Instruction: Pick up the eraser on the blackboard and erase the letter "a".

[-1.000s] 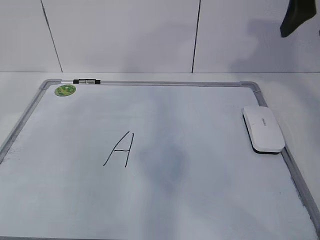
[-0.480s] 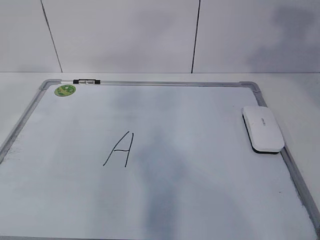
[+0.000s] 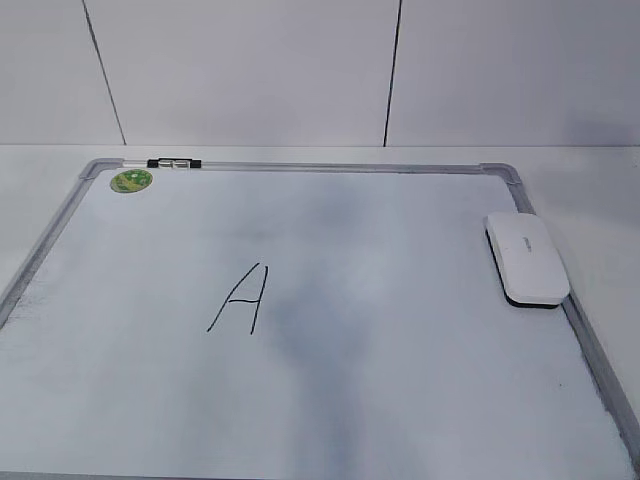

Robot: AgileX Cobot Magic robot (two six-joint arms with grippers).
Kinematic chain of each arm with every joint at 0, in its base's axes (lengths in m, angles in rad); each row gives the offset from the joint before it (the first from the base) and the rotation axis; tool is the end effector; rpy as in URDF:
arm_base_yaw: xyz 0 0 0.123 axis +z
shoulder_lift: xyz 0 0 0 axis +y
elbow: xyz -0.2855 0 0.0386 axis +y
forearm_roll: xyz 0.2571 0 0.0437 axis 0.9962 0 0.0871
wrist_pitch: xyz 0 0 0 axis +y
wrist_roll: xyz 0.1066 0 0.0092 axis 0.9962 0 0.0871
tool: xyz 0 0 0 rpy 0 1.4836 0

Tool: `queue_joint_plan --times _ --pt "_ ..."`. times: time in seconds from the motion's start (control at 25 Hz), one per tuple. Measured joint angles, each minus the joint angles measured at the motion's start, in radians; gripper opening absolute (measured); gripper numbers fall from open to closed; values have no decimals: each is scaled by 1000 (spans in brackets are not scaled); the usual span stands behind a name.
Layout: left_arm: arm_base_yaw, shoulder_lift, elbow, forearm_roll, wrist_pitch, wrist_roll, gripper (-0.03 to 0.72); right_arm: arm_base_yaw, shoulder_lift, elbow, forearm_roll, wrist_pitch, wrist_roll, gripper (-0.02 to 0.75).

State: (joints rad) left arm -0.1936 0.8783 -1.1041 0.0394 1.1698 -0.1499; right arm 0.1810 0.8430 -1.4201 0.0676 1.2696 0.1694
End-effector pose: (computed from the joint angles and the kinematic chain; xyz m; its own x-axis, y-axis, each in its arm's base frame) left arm 0.1560 -0.0266 0.3867 -0.7574 0.0119 -0.6528 0.0680 0.9958 -0.0607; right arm 0.1151 0.0281 0.4779 -0.5929 0.0826 -0.8011 -0.1224 0.9739 0.1910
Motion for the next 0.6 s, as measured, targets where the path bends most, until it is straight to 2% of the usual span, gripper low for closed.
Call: queue_joint_plan --times 0.24,0.6 --pt "0 -144 0 0 83 0 613 14 -208 170 0 5 0 593" --pt "0 -321 0 -24 104 -2 595 14 -392 309 0 5 0 593"
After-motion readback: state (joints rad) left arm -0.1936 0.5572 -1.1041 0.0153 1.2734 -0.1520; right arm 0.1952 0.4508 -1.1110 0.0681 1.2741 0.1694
